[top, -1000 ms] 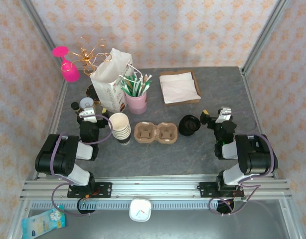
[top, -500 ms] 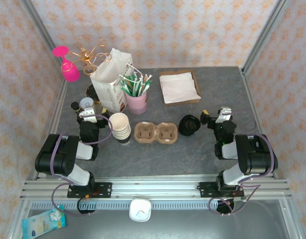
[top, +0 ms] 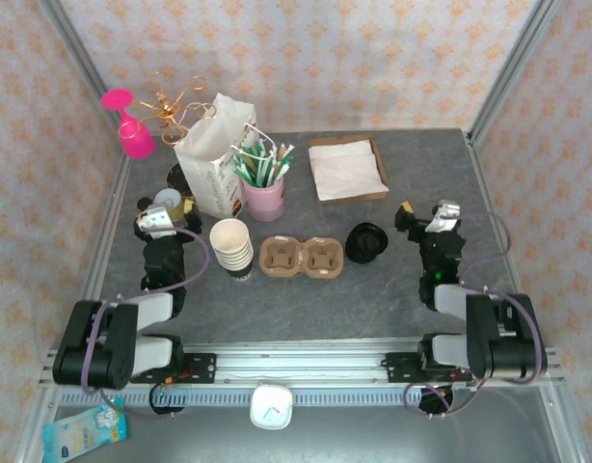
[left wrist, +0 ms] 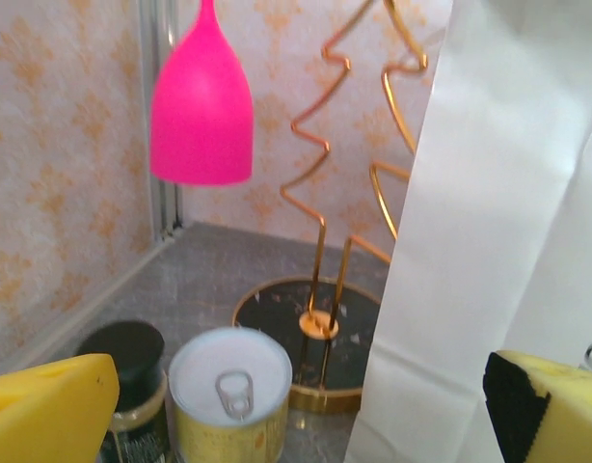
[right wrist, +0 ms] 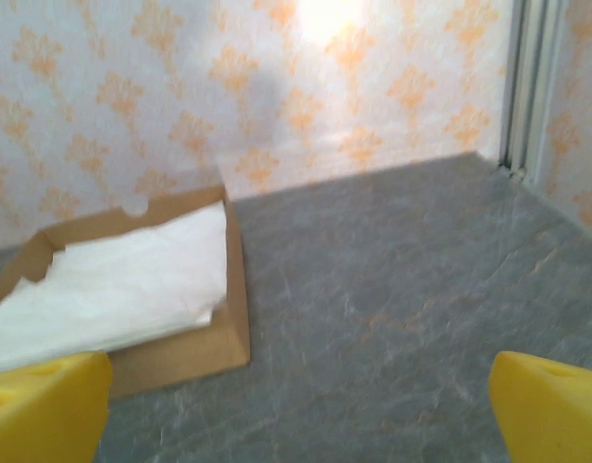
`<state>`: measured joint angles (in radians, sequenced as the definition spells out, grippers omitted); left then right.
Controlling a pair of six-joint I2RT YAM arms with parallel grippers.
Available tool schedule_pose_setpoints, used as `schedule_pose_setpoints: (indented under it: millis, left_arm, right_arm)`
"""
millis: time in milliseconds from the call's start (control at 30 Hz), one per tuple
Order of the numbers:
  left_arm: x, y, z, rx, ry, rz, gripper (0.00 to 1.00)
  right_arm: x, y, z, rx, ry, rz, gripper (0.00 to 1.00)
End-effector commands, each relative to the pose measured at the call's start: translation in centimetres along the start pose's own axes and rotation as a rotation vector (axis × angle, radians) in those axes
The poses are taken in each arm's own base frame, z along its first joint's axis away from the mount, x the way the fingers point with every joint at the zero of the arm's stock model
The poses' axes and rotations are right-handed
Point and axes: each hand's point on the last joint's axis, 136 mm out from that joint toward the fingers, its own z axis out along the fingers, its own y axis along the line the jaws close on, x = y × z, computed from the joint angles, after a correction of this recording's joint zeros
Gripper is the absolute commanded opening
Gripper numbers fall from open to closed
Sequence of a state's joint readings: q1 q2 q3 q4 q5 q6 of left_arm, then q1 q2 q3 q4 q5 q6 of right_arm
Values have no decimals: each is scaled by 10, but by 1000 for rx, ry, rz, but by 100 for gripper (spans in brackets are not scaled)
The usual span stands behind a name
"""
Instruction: Pack the takeout coffee
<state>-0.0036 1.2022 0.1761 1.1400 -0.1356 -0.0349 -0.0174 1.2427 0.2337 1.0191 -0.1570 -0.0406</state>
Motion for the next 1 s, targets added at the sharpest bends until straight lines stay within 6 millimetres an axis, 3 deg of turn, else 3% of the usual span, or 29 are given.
schedule_pose_setpoints:
  millis: [0,67,167,267,400,500,633,967]
  left_arm:
    - [5,13,-5,-65,77,-33,99]
    - [-7,16,-9,-90,86,-102,99]
    - [-28,19,-16,-108,63,-265,99]
    - [-45,21,-25,-116,48,-443,99]
    - [-58,20,-42,-86,42,-571,99]
    - [-67,9,-54,-30,100,-607,99]
    - [-73,5,-72,-25,214,-578,99]
    - [-66,-22,-105,89,495,-527,99]
  right_arm:
    - [-26,-7,-4,56,-16,33,99]
    - [-36,-3,-10,44,-5,87,100]
    - [-44,-13,-19,125,32,299,99]
    - [-38,-15,-30,158,83,435,100]
    - [-54,8,-37,77,157,483,100]
    - [-51,28,-39,46,280,507,100]
    - [-38,70,-42,19,471,464,97]
    - [-34,247,-86,-196,724,201,90]
